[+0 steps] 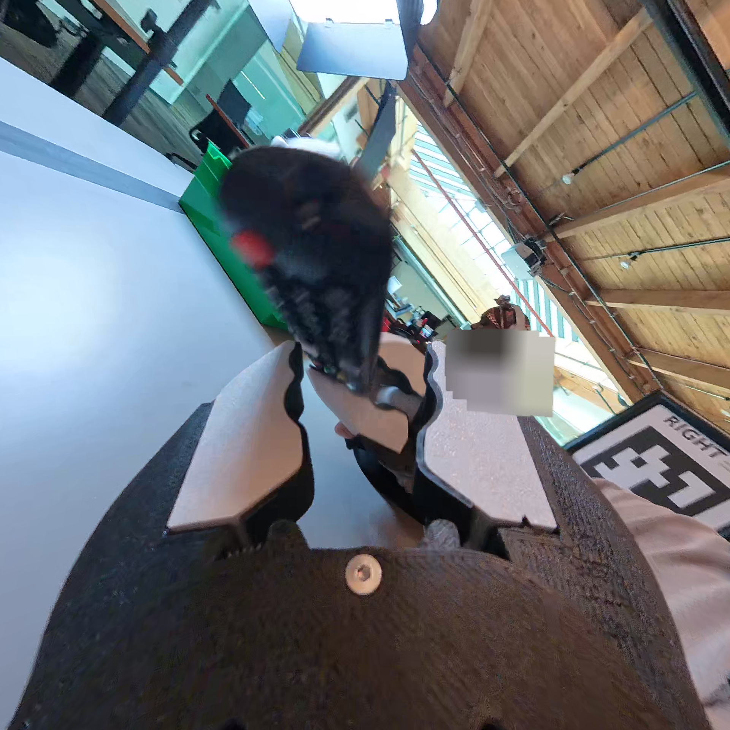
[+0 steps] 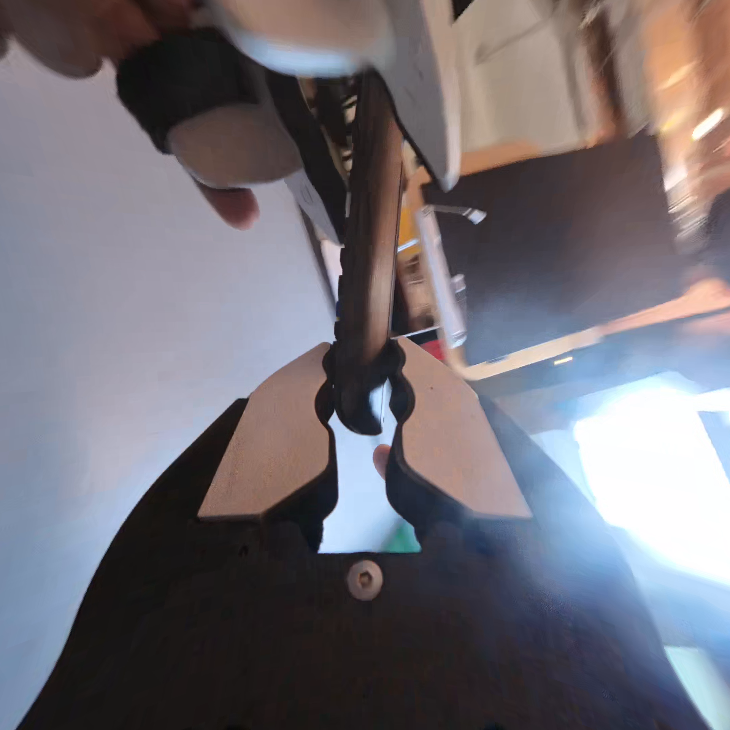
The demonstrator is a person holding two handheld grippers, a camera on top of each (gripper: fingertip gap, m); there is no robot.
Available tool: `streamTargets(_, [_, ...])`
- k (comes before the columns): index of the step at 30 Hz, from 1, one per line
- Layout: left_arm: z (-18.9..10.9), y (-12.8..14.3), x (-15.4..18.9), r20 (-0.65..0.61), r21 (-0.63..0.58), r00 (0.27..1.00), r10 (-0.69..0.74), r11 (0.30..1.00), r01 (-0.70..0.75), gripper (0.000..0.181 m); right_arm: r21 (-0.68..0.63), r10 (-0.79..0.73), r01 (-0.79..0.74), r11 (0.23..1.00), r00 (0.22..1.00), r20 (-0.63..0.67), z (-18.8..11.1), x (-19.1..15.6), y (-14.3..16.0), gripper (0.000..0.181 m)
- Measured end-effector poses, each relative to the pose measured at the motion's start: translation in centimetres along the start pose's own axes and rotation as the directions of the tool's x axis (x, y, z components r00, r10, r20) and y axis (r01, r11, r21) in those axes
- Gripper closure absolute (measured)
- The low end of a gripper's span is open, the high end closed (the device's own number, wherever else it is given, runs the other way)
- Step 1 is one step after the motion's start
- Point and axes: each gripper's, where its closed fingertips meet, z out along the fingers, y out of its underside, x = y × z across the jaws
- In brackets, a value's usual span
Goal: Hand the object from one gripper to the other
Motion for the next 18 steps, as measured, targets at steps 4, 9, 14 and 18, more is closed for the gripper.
streamTargets(4, [-0.7, -0.5, -2.5, 0.045, 0.025, 0.999, -0.029, 0.999, 0.028, 0.146, 0.065, -0.141, 0.144, 0.987, 0.988, -0.059, -0.1, -1.0, -2.5, 0.156])
streamTargets(9, [-1.3, -1.9, -0.1, -0.171, 0.018, 0.985, 0.004, 1.000, 0.000, 0.155, 0.368, 0.135, -0.208, 0.906, 0.968, 0.214, -3.2, -1.5, -6.5, 0.135])
streamTargets(14, [-2.6, -2.5, 4.6, -0.408, 0.024, 0.891, 0.196, 0.979, -0.204, 0.158, 0.291, 0.541, -0.850, 0.439, 0.509, 0.670, -6.9, 3.0, -8.6, 0.120])
streamTargets(18, [-2.3, 0.1, 7.0, -0.527, -0.029, 0.811, 0.252, 0.949, -0.314, 0.158, -0.128, 0.578, -0.966, 0.222, 0.025, 0.816, -5.6, 0.7, -7.7, 0.122])
